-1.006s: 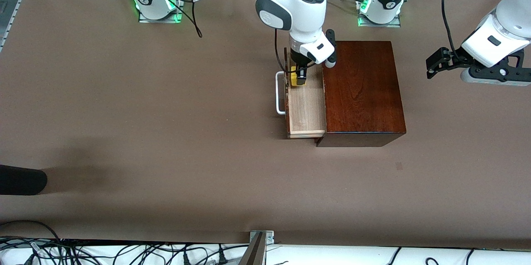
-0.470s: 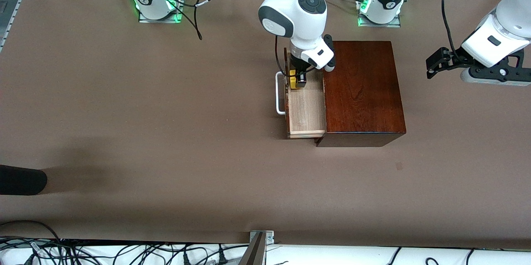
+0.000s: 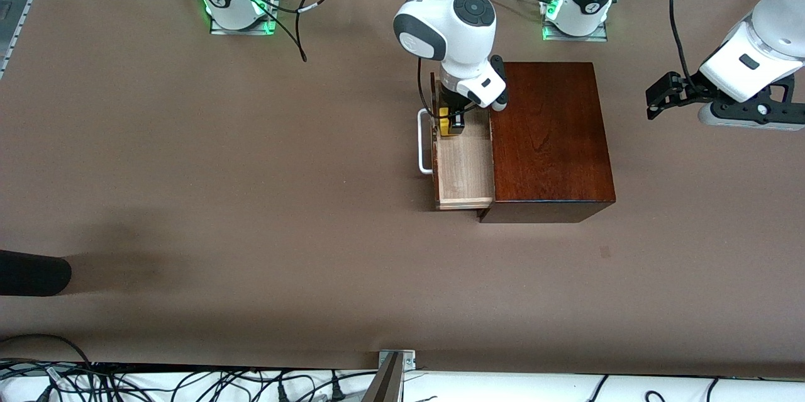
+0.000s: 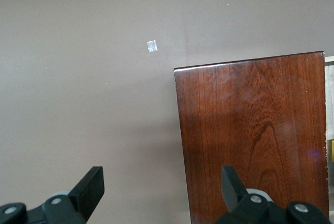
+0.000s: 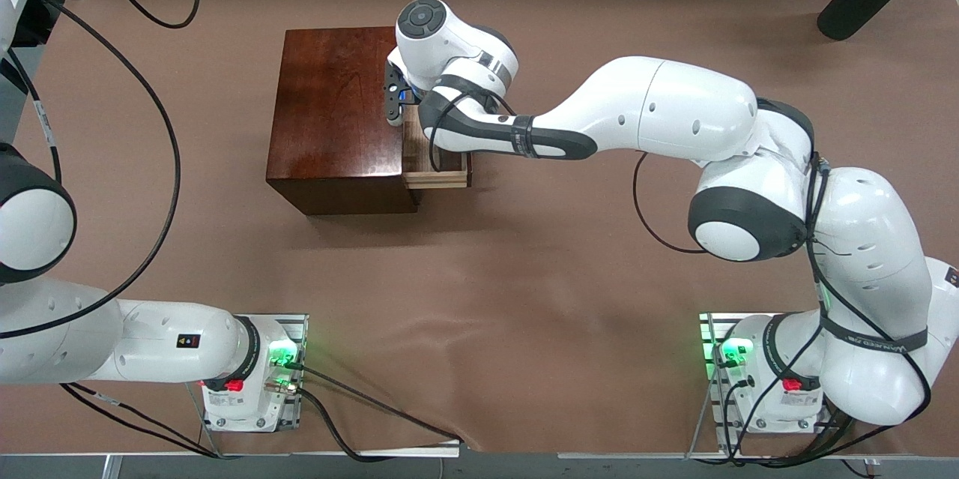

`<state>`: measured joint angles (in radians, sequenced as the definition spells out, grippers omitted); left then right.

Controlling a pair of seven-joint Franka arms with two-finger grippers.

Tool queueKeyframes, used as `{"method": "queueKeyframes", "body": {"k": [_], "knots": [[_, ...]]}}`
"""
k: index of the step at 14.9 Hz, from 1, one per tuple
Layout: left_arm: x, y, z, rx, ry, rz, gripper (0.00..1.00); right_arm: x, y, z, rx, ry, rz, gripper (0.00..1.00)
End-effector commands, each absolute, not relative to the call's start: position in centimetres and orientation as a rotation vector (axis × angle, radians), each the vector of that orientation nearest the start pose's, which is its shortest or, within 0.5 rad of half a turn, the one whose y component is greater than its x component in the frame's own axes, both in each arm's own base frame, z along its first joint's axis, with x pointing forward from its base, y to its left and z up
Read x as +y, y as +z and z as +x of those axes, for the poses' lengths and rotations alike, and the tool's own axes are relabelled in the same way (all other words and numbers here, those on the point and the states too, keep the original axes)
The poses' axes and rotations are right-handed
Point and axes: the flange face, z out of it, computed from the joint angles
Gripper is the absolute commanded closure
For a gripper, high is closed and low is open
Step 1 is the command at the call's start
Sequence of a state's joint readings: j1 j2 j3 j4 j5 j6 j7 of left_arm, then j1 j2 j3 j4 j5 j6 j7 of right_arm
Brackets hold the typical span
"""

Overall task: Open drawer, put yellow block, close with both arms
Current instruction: 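Lower the cube into the drawer and open the right gripper, then retract the right gripper while the left gripper moves to the drawer front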

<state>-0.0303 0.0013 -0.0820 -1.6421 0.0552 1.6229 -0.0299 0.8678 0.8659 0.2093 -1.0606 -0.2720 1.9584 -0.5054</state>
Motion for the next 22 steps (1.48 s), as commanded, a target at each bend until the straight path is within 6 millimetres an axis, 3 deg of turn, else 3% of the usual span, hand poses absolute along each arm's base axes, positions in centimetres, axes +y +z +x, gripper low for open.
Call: {"method": "queueKeyframes", "body": {"k": [1, 6, 9, 12, 15, 17, 20, 22], "knots": [[-5.8, 60.3, 55.1, 0.138, 0.030, -3.106, 0.00, 64.7, 31.6, 43.5, 2.198, 0.124, 2.077, 0.00], [-5.9, 60.3, 55.0, 0.145, 0.040, -3.105, 0.00, 64.5, 33.2, 43.7, 2.190, 0.138, 2.095, 0.00], [-6.1, 60.3, 55.0, 0.159, 0.040, -3.104, 0.00, 63.9, 38.7, 44.0, 2.163, 0.216, 2.128, 0.00], [-7.0, 60.5, 54.8, 0.182, 0.042, -3.104, 0.00, 61.6, 45.7, 44.6, 2.119, 0.266, 2.209, 0.00], [-8.1, 61.3, 54.6, 0.214, 0.070, -3.101, 0.00, 57.2, 52.4, 47.1, 2.028, 0.336, 2.262, 0.00], [-9.1, 61.0, 53.9, 0.240, 0.144, -3.139, 0.00, 53.5, 55.2, 49.6, 1.950, 0.354, 2.316, 0.00], [-10.4, 61.2, 53.5, 0.271, 0.161, -3.167, 0.00, 46.0, 58.5, 54.8, 1.789, 0.370, 2.446, 0.00], [-13.0, 61.2, 52.9, 0.350, 0.167, -3.156, 0.00, 40.7, 61.0, 57.6, 1.675, 0.415, 2.525, 0.00]]}}
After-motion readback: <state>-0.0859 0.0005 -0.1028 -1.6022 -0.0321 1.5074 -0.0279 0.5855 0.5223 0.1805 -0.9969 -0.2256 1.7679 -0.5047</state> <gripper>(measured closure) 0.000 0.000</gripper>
